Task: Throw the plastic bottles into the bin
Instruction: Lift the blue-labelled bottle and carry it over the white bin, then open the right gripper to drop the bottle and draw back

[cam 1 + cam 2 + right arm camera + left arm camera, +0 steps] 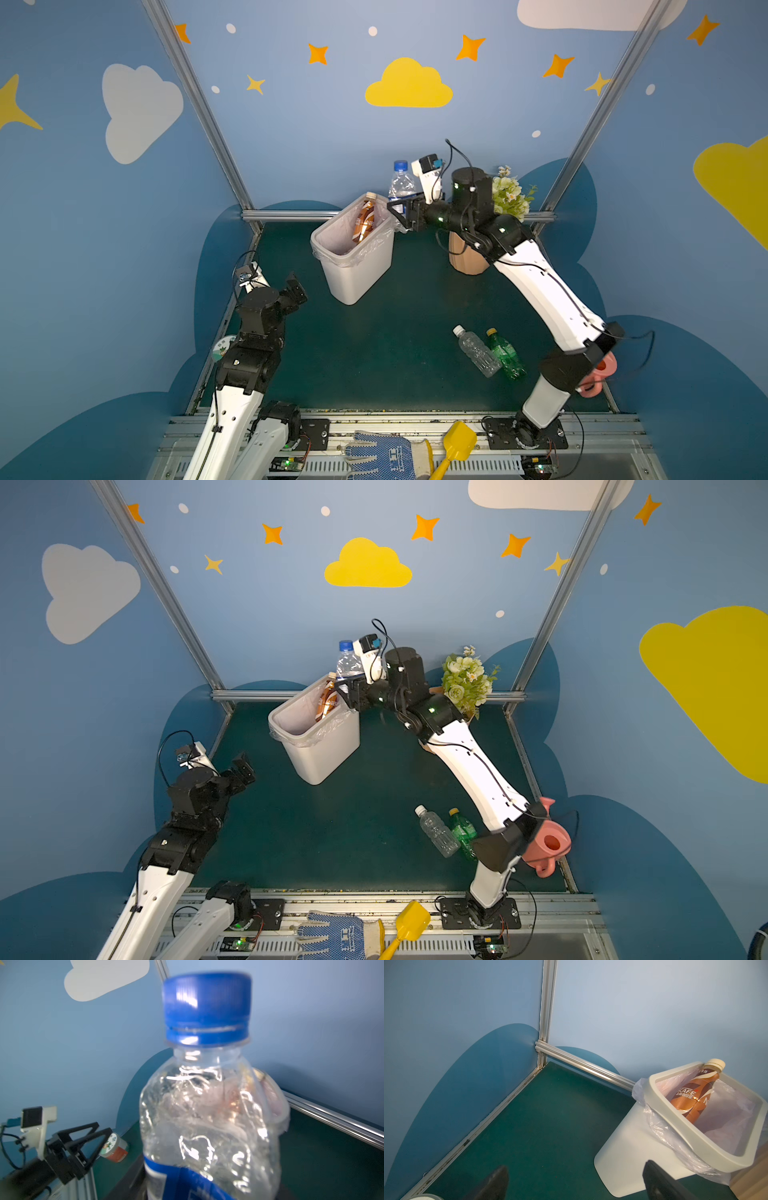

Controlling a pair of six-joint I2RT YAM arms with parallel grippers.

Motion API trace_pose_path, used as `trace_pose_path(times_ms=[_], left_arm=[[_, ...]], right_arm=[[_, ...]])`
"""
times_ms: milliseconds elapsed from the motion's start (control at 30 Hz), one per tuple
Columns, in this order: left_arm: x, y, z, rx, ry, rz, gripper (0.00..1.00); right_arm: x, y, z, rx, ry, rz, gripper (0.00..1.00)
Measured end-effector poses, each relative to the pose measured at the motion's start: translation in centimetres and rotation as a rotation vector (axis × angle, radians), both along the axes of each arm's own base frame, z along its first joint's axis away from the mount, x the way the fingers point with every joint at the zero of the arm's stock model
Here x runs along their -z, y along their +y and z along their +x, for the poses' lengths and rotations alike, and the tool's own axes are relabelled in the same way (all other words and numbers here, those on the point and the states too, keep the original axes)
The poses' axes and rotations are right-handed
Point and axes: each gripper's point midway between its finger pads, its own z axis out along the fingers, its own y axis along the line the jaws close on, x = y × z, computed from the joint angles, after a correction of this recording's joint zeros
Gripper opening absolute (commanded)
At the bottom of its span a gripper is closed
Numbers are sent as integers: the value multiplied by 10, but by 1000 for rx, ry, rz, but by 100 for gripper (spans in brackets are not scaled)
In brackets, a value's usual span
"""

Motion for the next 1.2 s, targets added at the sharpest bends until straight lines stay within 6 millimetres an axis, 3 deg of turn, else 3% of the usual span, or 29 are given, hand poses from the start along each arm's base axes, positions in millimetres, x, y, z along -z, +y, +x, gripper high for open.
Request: trace_pose_path(times_ms=[100, 167, 233, 333, 433, 567, 733, 833, 933, 967, 1033, 1100, 1200], left_arm=[[1, 0, 0, 2, 4, -4, 100], [1, 0, 0, 2, 4, -4, 100], [2, 0, 0, 4, 7, -4, 100], [3, -1, -1, 7, 14, -4, 100], [3, -2, -1, 16, 20, -4, 100], [3, -3, -1, 24, 20, -8, 100], [3, -9, 3, 55, 23, -17, 100], [-2, -13, 5, 81, 22, -16, 100], [-9, -17, 6, 103, 3, -20, 100], [-11, -19, 6, 111, -4, -23, 100], [-13, -23, 5, 128, -12, -26, 100], [-15, -29, 6, 150, -22, -28, 100], [-17, -39, 8, 185, -28, -26, 100]], right_arm=[[19, 39, 19, -58, 91, 49, 64], [45, 64, 31, -84, 168, 57, 79], [76, 84, 41, -97, 238, 45, 85], [115, 95, 50, -85, 314, -1, 94], [110, 87, 50, -60, 303, -20, 96], [68, 45, 41, 9, 226, -27, 96], [-3, -30, 6, 115, 67, 4, 97], [-19, -72, -13, 183, -5, 5, 97], [4, -112, -19, 262, 2, -27, 97], [23, -130, -17, 308, 26, -53, 97], [63, -159, -14, 382, 93, -101, 97], [117, -188, -15, 463, 190, -166, 97], [190, -221, -31, 539, 350, -258, 97]])
